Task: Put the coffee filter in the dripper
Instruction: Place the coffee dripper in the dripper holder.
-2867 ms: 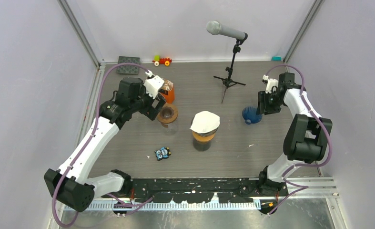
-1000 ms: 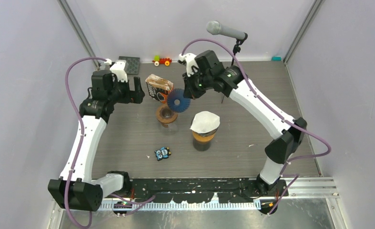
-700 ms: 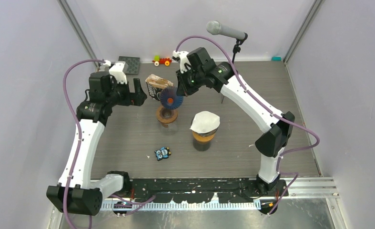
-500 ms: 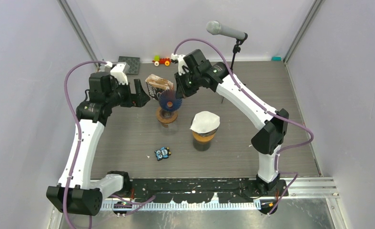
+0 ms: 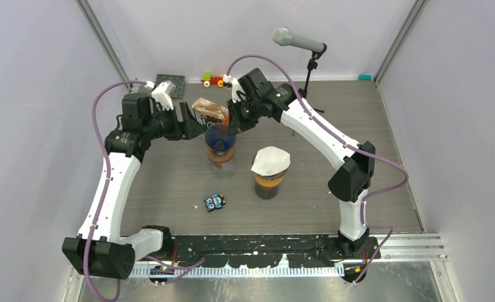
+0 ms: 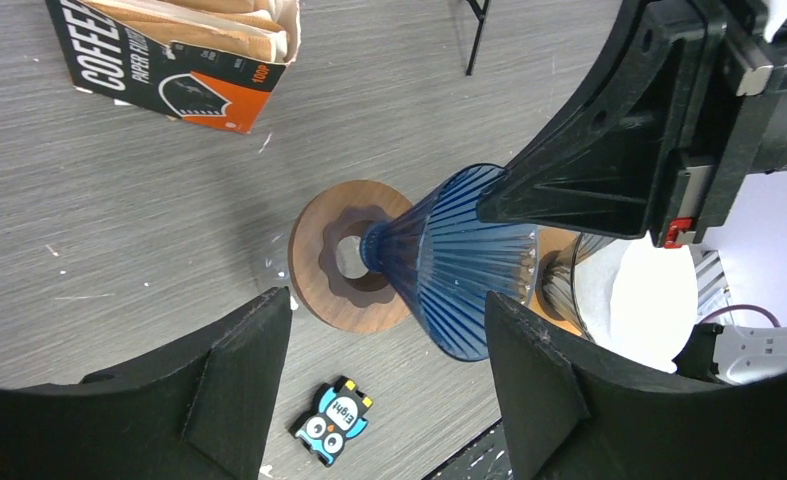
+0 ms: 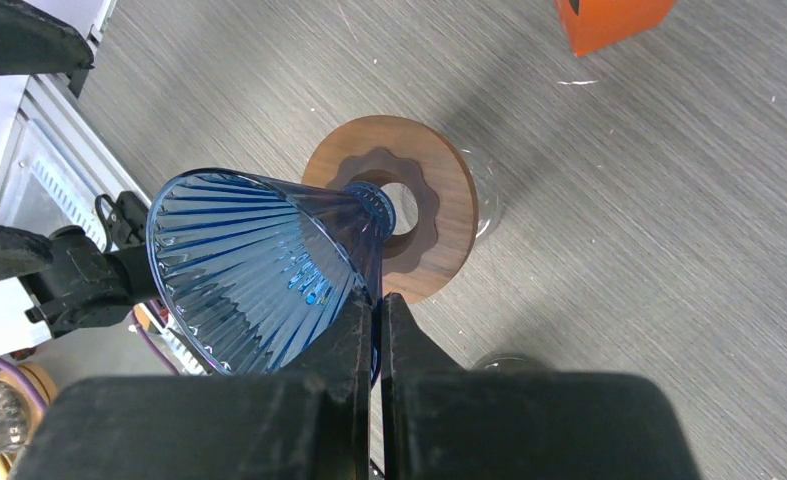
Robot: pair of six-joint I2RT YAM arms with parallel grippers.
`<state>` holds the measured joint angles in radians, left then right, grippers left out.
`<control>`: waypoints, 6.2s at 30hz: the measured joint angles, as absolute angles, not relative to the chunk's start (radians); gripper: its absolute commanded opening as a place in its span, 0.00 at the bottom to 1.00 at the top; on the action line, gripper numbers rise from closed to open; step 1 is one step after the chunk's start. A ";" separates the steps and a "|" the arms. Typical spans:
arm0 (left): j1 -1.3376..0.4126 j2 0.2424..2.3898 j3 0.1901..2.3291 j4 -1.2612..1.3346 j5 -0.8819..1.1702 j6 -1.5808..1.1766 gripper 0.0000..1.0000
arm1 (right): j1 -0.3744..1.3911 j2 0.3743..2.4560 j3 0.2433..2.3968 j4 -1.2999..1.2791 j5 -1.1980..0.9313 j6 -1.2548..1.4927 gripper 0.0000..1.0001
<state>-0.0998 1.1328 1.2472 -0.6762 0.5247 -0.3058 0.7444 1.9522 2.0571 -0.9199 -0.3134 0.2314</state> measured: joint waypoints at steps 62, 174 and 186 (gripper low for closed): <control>-0.205 1.291 1.164 -0.609 0.460 -0.267 0.22 | 0.751 2.054 2.094 -0.974 -0.306 0.220 0.01; -0.295 1.221 0.970 -0.332 0.330 -0.033 0.00 | 0.834 1.889 1.733 -0.565 -0.056 0.187 0.03; -0.308 1.257 1.066 -0.450 0.306 -0.004 0.15 | 0.849 1.932 1.834 -0.676 -0.047 0.100 0.29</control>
